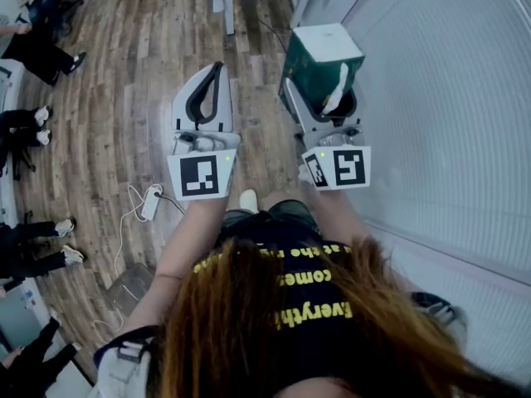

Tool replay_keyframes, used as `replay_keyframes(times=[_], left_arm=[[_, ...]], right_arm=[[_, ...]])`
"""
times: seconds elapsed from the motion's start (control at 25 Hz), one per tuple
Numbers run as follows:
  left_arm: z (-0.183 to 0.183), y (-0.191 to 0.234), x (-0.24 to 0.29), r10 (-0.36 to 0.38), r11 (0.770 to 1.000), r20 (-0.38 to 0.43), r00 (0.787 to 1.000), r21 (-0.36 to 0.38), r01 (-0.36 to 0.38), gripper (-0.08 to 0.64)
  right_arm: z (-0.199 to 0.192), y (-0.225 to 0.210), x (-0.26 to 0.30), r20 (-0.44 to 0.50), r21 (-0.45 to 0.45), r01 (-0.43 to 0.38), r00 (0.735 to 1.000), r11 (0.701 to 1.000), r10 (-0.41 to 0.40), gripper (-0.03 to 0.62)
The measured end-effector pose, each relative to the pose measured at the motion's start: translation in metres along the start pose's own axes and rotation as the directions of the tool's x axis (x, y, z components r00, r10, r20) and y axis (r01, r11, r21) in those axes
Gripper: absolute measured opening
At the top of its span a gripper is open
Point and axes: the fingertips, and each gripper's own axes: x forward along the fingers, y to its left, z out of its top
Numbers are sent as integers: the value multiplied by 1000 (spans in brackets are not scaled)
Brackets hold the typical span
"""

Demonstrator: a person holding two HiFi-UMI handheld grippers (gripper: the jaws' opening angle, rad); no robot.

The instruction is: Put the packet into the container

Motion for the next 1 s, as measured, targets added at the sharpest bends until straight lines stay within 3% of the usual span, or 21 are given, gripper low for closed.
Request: replay_keyframes(times=[0.56,1.0], left_arm=[[-10,-1,4,34,999,10,999,14,-34,2],[-3,-4,1,60,997,65,996,50,-63,2]], right_arm=[[-11,-10,6,24,15,-22,999,1000,22,377],[-4,-8,9,90,2,-63,994,998,62,377]])
